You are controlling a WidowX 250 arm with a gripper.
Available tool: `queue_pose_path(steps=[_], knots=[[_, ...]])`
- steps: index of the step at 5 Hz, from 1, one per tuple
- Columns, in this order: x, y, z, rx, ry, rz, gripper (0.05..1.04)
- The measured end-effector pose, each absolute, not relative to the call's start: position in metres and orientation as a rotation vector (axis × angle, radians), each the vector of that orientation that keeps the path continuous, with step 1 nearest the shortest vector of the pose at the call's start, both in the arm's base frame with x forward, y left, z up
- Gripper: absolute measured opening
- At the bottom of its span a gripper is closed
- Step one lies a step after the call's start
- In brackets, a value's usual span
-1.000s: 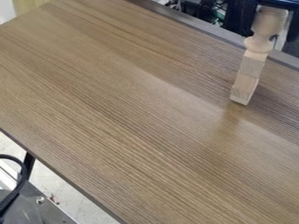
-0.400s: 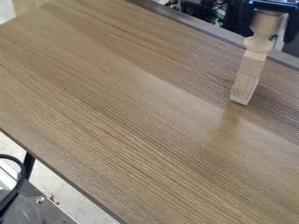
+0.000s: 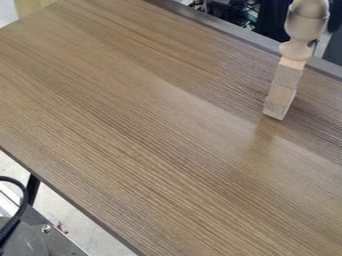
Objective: It lifted the objects
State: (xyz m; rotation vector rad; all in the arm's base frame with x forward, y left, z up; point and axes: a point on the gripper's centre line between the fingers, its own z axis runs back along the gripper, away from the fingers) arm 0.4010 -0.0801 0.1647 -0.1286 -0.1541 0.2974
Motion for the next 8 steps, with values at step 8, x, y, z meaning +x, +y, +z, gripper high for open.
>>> queue_pose_path(steps=[8], knots=[[0.416, -0.07, 0.165, -0.144, -0.156, 0.364, 0.836]])
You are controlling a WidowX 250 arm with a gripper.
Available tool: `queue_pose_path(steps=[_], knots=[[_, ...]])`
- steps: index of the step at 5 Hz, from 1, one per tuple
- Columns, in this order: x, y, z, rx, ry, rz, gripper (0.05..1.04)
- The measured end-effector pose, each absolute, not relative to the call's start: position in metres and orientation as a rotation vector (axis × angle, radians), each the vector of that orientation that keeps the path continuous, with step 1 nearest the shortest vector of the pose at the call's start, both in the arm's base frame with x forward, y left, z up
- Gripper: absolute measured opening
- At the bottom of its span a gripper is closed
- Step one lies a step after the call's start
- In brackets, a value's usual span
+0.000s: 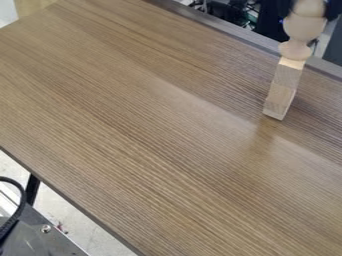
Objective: It lifted the objects
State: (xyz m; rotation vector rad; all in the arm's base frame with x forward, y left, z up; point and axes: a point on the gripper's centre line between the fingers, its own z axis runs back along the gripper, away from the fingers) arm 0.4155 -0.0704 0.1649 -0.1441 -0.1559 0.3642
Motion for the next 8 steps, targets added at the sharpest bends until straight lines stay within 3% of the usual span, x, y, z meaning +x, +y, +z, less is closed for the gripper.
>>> queue_pose_path(steps=[3, 6, 8], knots=[[0.416, -0.062, 0.165, -0.17, -0.165, 0.413, 0.836], [0.419, -0.018, 0.188, -0.195, -0.235, 0.526, 0.836], [0.417, 0.01, 0.181, -0.134, -0.235, 0.579, 0.836]])
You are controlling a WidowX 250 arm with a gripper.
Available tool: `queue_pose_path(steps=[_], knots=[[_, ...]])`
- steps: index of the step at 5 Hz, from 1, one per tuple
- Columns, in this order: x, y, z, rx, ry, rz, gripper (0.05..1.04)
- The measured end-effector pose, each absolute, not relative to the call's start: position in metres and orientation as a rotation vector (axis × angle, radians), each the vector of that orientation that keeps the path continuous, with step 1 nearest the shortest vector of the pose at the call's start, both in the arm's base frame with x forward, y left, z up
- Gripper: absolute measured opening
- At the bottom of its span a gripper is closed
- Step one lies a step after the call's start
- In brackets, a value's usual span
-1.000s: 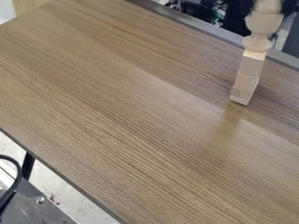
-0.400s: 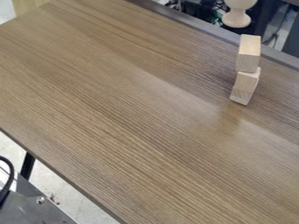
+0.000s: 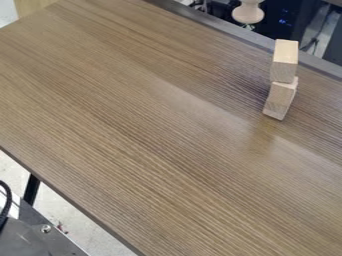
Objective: It lifted the objects
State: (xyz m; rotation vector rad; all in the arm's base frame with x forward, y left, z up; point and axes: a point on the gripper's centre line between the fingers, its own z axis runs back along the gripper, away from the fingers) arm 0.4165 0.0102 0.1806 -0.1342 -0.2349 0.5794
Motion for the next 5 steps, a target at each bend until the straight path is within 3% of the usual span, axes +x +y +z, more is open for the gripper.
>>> queue_pose_path(steps=[2, 5], knots=[[0.408, 0.034, 0.137, -0.014, -0.169, 0.59, 0.836], [0.391, 0.062, 0.077, -0.033, -0.094, 0.658, 0.836]])
